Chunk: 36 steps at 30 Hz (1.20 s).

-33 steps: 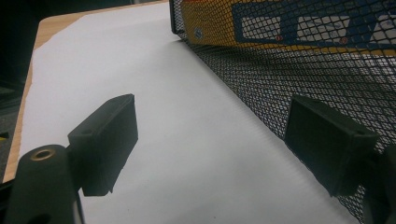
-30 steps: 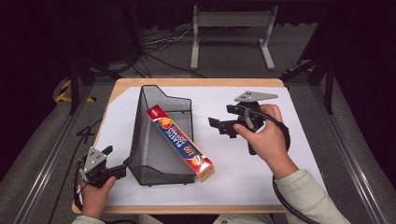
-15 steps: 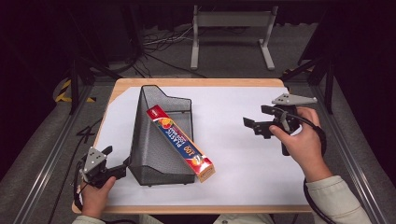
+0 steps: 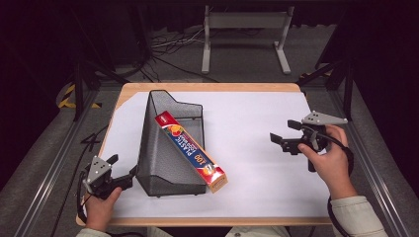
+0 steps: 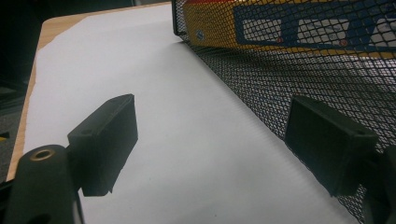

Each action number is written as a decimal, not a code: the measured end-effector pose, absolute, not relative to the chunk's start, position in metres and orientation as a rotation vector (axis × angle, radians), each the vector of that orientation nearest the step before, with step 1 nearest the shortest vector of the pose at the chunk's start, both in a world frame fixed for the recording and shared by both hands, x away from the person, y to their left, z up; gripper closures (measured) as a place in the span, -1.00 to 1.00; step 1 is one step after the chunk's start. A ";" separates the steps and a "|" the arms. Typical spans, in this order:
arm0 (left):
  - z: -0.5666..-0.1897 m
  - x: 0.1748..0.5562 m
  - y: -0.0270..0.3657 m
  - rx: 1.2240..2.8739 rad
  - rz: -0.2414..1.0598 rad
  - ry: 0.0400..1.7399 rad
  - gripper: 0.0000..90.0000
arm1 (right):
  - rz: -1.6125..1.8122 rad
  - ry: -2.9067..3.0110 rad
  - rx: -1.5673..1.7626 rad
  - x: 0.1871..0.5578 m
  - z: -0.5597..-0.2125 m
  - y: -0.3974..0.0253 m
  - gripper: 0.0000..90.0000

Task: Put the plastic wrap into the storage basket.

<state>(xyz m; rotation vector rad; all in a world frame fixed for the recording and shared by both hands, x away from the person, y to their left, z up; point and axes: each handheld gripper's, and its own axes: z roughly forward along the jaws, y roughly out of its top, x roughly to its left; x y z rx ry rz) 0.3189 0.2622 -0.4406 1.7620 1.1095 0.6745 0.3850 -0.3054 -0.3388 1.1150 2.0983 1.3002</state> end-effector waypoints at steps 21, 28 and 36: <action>-0.440 0.319 0.261 1.767 0.671 1.091 -0.61 | 1.298 2.113 1.163 0.358 -0.409 -0.338 -0.71; -0.440 0.319 0.261 1.761 0.668 1.086 -0.61 | 1.298 2.109 1.174 0.350 -0.421 -0.343 -0.70; -0.440 0.320 0.260 1.770 0.653 1.076 -0.61 | 1.272 2.122 1.219 0.345 -0.436 -0.348 -0.73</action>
